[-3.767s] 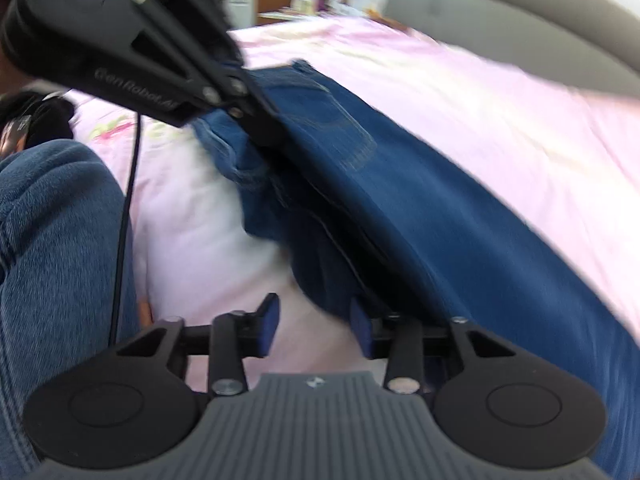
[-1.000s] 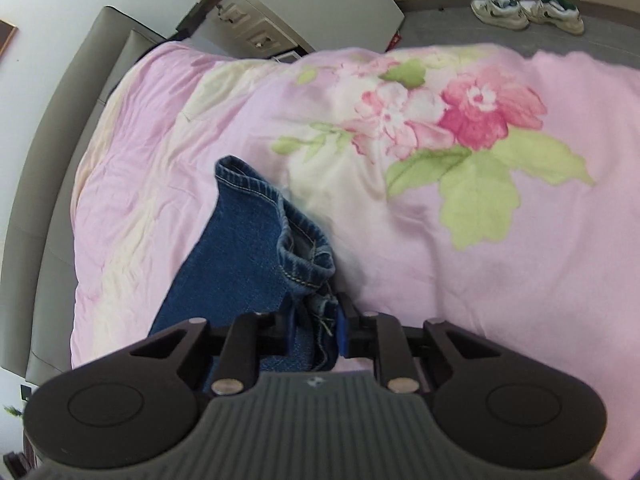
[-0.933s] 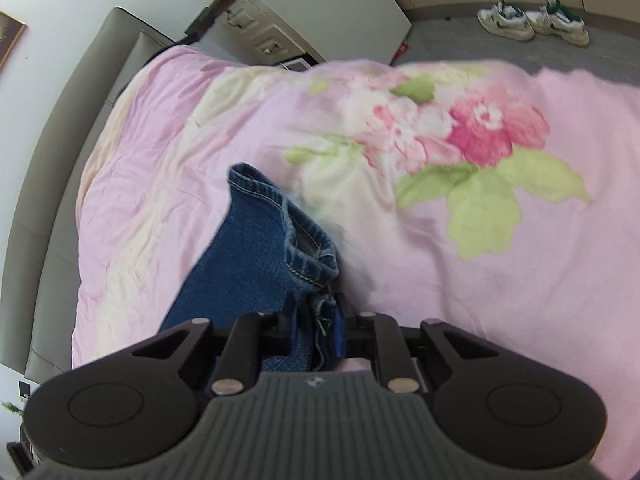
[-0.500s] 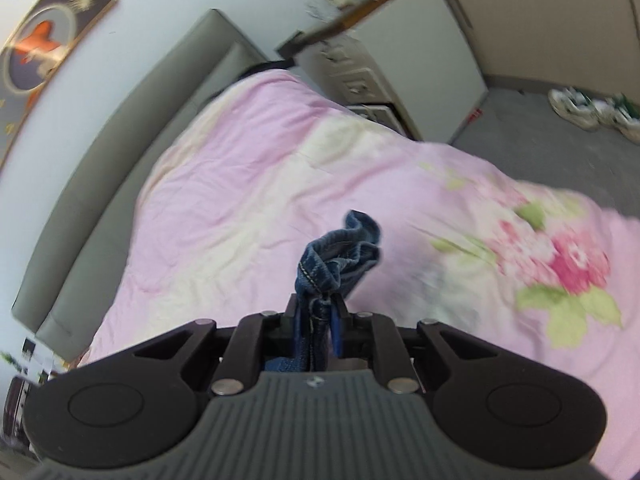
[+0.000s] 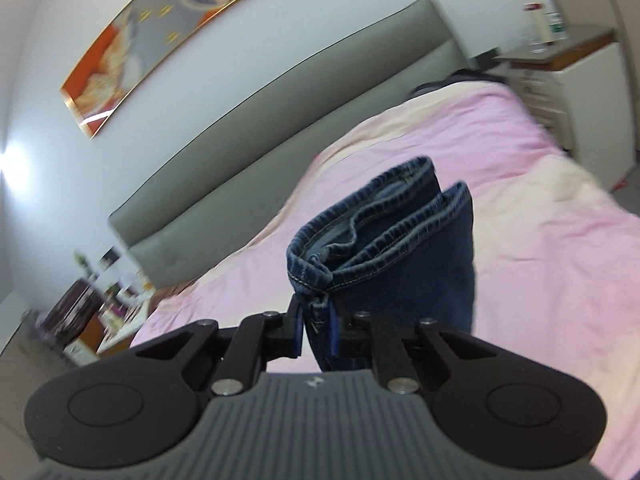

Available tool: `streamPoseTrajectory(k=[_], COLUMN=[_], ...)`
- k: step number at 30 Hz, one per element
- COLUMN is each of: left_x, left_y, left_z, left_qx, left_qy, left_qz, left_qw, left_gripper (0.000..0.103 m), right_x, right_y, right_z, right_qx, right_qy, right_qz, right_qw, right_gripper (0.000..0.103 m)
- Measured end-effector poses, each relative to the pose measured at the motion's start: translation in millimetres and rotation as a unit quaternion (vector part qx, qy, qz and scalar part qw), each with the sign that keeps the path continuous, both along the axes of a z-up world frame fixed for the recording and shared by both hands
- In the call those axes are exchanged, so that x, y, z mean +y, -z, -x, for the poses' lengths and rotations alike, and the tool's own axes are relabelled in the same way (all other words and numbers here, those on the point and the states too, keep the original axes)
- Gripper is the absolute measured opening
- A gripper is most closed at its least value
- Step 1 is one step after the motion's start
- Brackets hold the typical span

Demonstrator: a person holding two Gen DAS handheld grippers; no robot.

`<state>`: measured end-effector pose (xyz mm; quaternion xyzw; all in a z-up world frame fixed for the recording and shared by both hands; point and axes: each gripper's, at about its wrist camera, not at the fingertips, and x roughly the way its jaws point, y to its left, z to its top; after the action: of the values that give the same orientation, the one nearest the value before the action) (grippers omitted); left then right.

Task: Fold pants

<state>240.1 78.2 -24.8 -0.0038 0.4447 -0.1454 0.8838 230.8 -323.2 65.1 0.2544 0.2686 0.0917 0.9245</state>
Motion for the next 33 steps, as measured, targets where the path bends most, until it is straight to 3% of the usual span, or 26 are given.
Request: streamPoseTrajectory(k=[3, 6, 11, 16, 20, 22, 25, 26, 27, 29, 33], left_x=[43, 82, 125, 135, 130, 124, 119, 118, 117, 116, 115], left_y=[11, 32, 67, 88, 109, 117, 128, 131, 133, 136, 140], left_z=[21, 38, 60, 68, 61, 54, 49, 50, 50, 51, 53], left_qx=[0.016, 0.038, 0.072, 0.097, 0.119, 0.125, 0.127, 0.123, 0.117, 0.104, 0.089], left_qy=[-0.029, -0.066, -0.108, -0.129, -0.136, -0.136, -0.139, -0.141, -0.142, -0.145, -0.163], left_qz=[0.028, 0.067, 0.119, 0.143, 0.172, 0.183, 0.200, 0.207, 0.211, 0.210, 0.203], left_qw=[0.9990, 0.9948, 0.9844, 0.9765, 0.9685, 0.9654, 0.9614, 0.9603, 0.9600, 0.9613, 0.9615], left_gripper=[0.019, 0.019, 0.018, 0.018, 0.019, 0.022, 0.024, 0.024, 0.024, 0.024, 0.024], right_x=[74, 150, 271, 337, 350, 353, 352, 351, 350, 346, 343], right_y=[13, 46, 129, 217, 265, 277, 279, 274, 270, 255, 240], right_z=[-21, -36, -27, 14, 46, 51, 45, 43, 42, 39, 18], right_qx=[0.018, 0.036, 0.079, 0.149, 0.177, 0.174, 0.182, 0.185, 0.188, 0.185, 0.173], right_qy=[-0.045, -0.085, -0.177, -0.262, -0.321, -0.337, -0.356, -0.363, -0.370, -0.374, -0.336], right_qz=[0.011, 0.045, 0.132, 0.207, 0.279, 0.298, 0.291, 0.291, 0.287, 0.270, 0.271], right_qw=[0.999, 0.995, 0.972, 0.931, 0.887, 0.876, 0.869, 0.866, 0.863, 0.867, 0.885], right_gripper=[0.008, 0.008, 0.008, 0.008, 0.008, 0.008, 0.013, 0.020, 0.034, 0.044, 0.043])
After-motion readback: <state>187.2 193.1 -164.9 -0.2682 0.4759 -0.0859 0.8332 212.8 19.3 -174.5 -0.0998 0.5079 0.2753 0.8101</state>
